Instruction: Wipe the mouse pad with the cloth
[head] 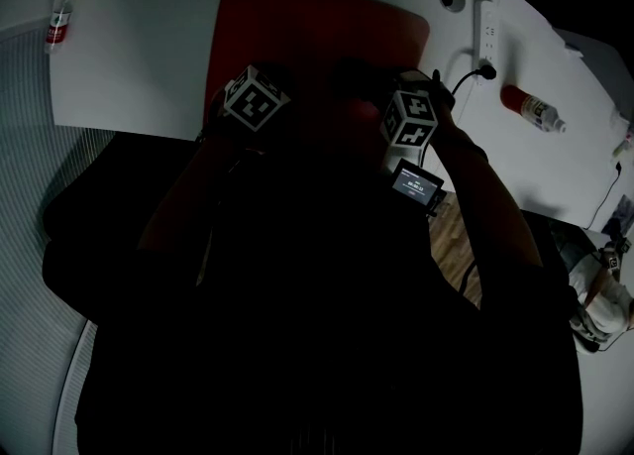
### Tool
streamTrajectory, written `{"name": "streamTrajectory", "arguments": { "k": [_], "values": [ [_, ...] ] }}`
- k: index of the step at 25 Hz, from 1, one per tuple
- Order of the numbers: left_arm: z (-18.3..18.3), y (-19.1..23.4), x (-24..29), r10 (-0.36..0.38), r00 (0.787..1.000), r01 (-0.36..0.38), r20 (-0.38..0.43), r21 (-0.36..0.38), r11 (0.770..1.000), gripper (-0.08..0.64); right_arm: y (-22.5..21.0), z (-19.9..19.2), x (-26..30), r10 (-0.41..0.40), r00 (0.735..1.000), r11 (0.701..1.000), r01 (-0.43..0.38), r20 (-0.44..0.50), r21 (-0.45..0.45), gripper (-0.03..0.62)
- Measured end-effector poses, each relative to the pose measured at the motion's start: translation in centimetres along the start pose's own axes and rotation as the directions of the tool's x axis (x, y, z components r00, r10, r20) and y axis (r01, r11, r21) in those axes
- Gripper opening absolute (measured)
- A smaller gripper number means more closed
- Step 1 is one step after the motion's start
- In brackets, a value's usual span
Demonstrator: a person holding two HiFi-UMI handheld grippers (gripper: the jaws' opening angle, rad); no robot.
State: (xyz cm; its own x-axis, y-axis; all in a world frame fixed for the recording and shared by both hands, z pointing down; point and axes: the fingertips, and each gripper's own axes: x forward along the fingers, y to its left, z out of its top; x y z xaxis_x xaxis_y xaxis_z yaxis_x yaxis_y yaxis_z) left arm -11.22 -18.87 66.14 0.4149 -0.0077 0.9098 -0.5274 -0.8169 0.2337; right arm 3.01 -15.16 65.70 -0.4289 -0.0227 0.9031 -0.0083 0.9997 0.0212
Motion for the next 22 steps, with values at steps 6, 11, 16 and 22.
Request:
{"name": "streamTrajectory", "arguments": {
  "k": [6,11,16,22],
  "values": [
    [0.3,-0.1,0.0,-0.001,1.0,0.002,0.01,-0.01,1.0,0.008,-12.7,-9.4,-4.7,-0.274,0.949,0.845,0.315,-0.157,0.431,0.084],
    [0.1,0.0,-0.2,-0.009,1.0,0.009,0.008,-0.013,1.0,0.008,-9.9,-6.0,-3.6,-0.269,0.946,0.869,0.32,-0.183,0.376,0.072],
    [0.1,0.1,-0.1,0.001,1.0,-0.001,0.014,-0.018,1.0,0.008,3.5,2.7,0.8,0.006,1.0,0.993,-0.008,0.015,0.118,0.076],
    [-0.1,0.2,0.1,0.019,1.0,-0.019,0.01,-0.027,0.999,0.008,5.6,2.0,1.1,0.102,0.994,0.993,-0.1,0.028,-0.064,0.08]
  ]
}}
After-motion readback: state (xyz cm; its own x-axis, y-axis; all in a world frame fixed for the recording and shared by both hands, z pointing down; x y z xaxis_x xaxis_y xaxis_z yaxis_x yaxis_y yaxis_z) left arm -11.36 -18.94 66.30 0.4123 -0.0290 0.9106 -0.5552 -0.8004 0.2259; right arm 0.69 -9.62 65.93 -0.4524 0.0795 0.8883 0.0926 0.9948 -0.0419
